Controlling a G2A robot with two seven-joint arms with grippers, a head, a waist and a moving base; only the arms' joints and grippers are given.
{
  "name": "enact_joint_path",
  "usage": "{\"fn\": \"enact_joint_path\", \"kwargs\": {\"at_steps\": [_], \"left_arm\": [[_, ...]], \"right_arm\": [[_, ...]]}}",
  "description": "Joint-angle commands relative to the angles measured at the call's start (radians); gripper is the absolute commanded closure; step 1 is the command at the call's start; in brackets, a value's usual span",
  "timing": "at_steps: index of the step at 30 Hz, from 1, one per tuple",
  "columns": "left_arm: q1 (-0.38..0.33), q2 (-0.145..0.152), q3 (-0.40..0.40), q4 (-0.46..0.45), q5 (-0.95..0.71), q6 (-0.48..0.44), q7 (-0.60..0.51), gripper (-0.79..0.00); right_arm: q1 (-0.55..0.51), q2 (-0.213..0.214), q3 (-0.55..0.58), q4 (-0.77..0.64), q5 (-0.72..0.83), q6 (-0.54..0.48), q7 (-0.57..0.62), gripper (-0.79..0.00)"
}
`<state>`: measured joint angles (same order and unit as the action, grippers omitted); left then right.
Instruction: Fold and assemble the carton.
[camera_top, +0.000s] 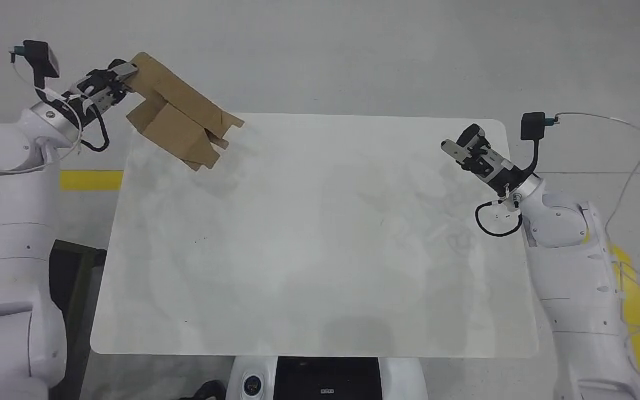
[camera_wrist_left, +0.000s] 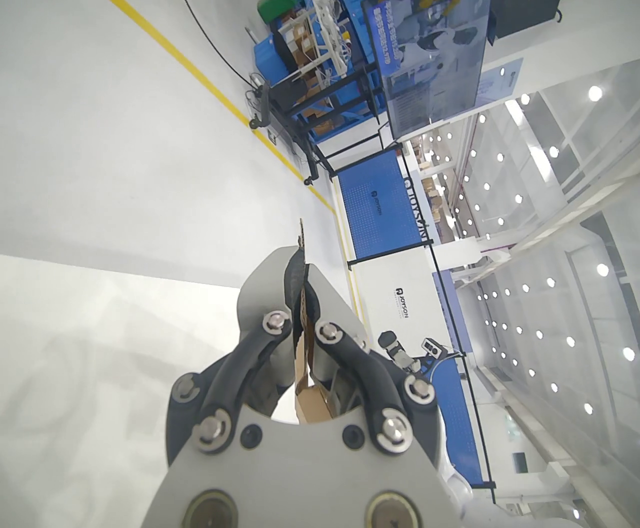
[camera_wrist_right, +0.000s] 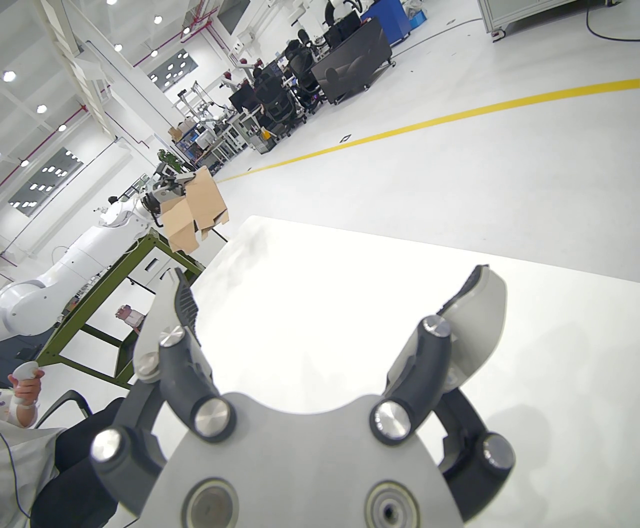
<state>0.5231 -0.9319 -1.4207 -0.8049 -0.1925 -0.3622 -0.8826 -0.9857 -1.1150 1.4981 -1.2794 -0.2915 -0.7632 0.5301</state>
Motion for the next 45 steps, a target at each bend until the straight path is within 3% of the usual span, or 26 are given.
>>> {"fn": "enact_joint_path", "kwargs": {"at_steps": [1,9,19,32,45], "left_arm": [[-0.020,-0.010,0.030,0.000,-0.010,-0.003,-0.001,0.000],[-0.052,-0.054,0.151,-0.032,-0.046,-0.013,-0.009,0.000],[0.029,-0.085,0.264,-0.200,-0.040,-0.006,-0.027,0.000],[0.106,-0.091,0.323,-0.399,0.043,-0.009,-0.058,0.000],[0.143,-0.092,0.340,-0.471,0.051,0.004,-0.100,0.000]], "right_arm": [[0.000,0.000,0.000,0.000,0.000,0.000,0.000,-0.785],[0.000,0.000,0.000,0.000,0.000,0.000,0.000,-0.785],[0.000,0.000,0.000,0.000,0.000,0.000,0.000,-0.785],[0.000,0.000,0.000,0.000,0.000,0.000,0.000,-0.785],[0.000,0.000,0.000,0.000,0.000,0.000,0.000,-0.785]]}}
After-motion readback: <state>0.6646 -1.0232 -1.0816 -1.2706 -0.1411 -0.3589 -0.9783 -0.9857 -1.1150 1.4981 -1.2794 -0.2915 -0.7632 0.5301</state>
